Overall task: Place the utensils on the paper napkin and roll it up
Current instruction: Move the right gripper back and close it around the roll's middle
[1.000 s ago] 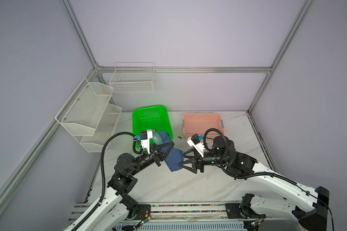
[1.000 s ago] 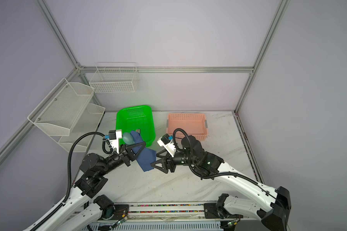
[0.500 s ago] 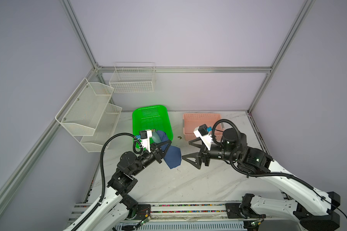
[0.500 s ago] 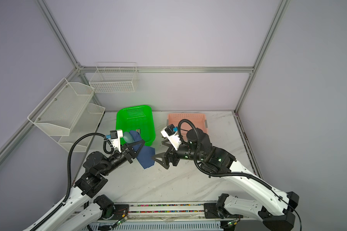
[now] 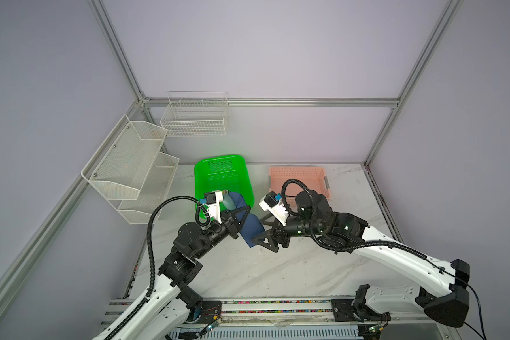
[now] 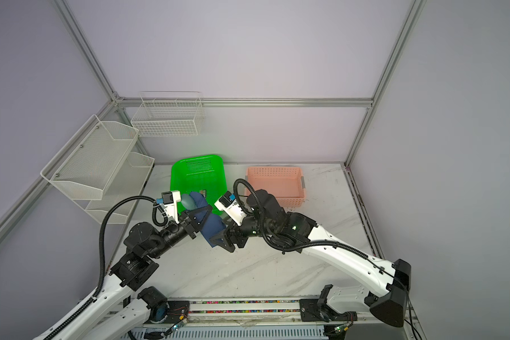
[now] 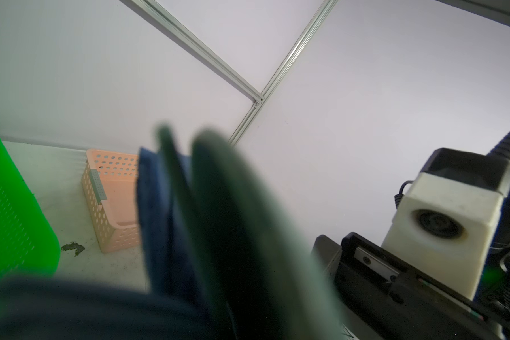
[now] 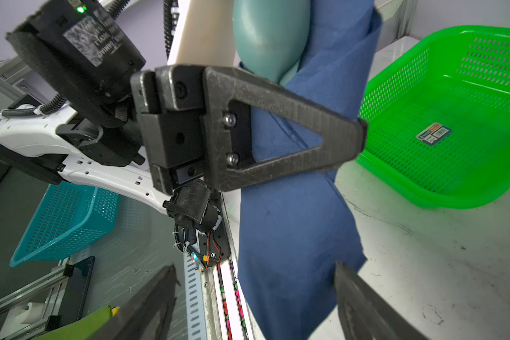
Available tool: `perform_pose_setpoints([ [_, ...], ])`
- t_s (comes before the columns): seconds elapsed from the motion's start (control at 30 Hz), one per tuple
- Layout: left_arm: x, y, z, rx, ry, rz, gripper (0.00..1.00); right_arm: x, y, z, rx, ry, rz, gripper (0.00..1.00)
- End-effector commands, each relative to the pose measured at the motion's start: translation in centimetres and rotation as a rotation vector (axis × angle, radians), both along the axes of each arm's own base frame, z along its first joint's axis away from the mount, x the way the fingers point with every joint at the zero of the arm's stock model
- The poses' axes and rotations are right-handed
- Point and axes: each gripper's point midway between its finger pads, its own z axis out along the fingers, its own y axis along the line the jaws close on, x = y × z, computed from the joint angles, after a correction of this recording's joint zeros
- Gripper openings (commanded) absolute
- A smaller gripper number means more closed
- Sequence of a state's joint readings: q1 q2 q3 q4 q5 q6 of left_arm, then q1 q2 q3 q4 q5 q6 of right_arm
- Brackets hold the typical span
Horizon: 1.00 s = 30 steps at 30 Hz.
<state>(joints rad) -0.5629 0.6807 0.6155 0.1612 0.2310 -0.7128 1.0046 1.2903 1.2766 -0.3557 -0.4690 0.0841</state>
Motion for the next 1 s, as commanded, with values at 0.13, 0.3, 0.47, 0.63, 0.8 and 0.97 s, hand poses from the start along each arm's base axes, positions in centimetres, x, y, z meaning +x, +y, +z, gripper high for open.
perform_pose_setpoints([
  [0.13, -1.0, 0.5, 5.6, -0.078, -0.133, -0.011, 0.00, -0.2, 1.2, 0.5, 0.042, -0.025, 0.046, 0.82],
  [0.3, -1.1, 0.3, 5.6, -0.088, -0.136, -0.027, 0.00, -0.2, 1.7, 0.2, 0.044, -0.026, 0.066, 0.80],
  [0.47, -1.2, 0.1, 5.7, -0.096, -0.136, -0.043, 0.00, -0.3, 2.0, -0.2, 0.045, -0.022, 0.081, 0.76],
  [0.63, -1.2, 0.0, 5.7, -0.102, -0.134, -0.045, 0.00, -0.2, 2.1, -0.1, 0.063, -0.021, 0.078, 0.74],
  [0.8, -0.8, 0.7, 5.4, -0.081, -0.119, 0.002, 0.00, 2.2, -0.1, 1.4, 0.055, -0.086, -0.117, 0.89],
  [0.97, 0.2, 2.0, 4.5, -0.023, -0.073, 0.106, 0.00, 2.2, -3.1, 3.6, 0.039, -0.127, -0.206, 0.96],
])
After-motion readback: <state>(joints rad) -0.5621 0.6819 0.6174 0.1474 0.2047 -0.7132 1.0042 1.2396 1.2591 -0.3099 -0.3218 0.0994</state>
